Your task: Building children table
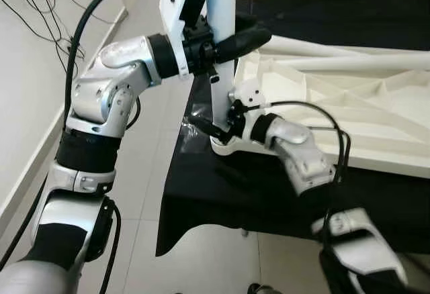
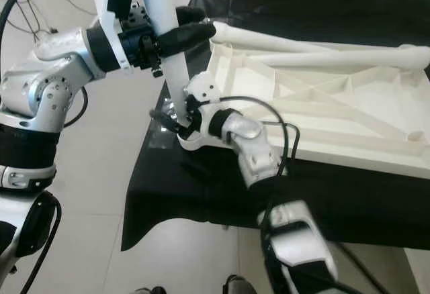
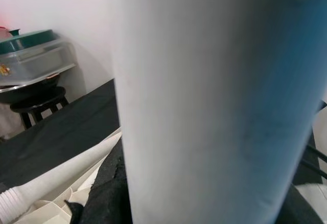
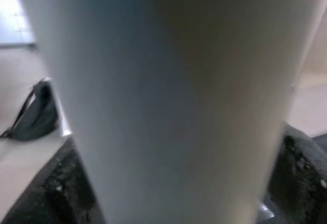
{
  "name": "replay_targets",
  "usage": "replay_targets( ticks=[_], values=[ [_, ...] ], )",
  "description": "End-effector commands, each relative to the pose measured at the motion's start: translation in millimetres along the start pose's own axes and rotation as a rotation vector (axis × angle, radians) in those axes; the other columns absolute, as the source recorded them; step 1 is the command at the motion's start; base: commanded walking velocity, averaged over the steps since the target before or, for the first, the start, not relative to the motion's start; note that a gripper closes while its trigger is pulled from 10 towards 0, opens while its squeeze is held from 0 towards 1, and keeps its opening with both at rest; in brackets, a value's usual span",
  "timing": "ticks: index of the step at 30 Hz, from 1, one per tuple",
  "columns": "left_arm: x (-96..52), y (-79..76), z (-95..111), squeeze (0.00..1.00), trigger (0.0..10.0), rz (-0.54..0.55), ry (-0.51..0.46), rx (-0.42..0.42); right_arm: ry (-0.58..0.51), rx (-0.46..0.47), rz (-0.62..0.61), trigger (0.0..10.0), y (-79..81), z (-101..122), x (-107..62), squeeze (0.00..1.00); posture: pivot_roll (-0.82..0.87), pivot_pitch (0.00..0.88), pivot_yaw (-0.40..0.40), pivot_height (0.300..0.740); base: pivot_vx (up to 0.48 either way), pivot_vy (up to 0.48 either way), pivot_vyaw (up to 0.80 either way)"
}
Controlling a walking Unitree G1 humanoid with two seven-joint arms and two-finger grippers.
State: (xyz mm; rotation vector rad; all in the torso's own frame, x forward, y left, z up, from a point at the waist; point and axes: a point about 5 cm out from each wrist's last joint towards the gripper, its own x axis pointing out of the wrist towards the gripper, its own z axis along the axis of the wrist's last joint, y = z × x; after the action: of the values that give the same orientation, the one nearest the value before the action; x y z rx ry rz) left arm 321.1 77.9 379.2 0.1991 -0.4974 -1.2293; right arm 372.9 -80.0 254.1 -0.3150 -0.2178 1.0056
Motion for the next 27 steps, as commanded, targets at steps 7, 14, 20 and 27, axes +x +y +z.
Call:
replay_targets(
  ticks=[7, 14, 20, 27],
  values=[
    [9.6, -17.8, -9.4, 0.0, 0.0, -0.106, -0.033, -0.107, -0.022, -0.061, 0.268, 10.0, 4.6, 23.8, 23.1, 0.0, 0.01, 0.261, 0.02, 0.74, 0.0, 0.0, 0.0],
    [-4.2, -36.0, 8.7, 0.0, 0.0, -0.484, -0.099, -0.258, -0.022, -0.11, 0.425, 0.0, 5.3, 38.9, 30.5, 0.0, 0.0, 0.287, -0.008, 0.74, 0.0, 0.0, 0.0],
    [-2.7, -45.1, 9.8, 0.0, 0.0, -0.566, -0.056, -0.269, -0.017, -0.123, 0.474, 0.0, 6.4, 40.1, 32.6, 0.0, -0.01, 0.308, -0.017, 0.74, 0.0, 0.0, 0.0],
    [2.5, -60.2, 8.1, 0.0, 0.0, -0.666, -0.021, -0.293, -0.02, -0.11, 0.494, 0.0, 5.5, 35.8, 32.3, 0.0, -0.02, 0.323, -0.019, 0.74, 0.0, 0.0, 0.0]
  ],
)
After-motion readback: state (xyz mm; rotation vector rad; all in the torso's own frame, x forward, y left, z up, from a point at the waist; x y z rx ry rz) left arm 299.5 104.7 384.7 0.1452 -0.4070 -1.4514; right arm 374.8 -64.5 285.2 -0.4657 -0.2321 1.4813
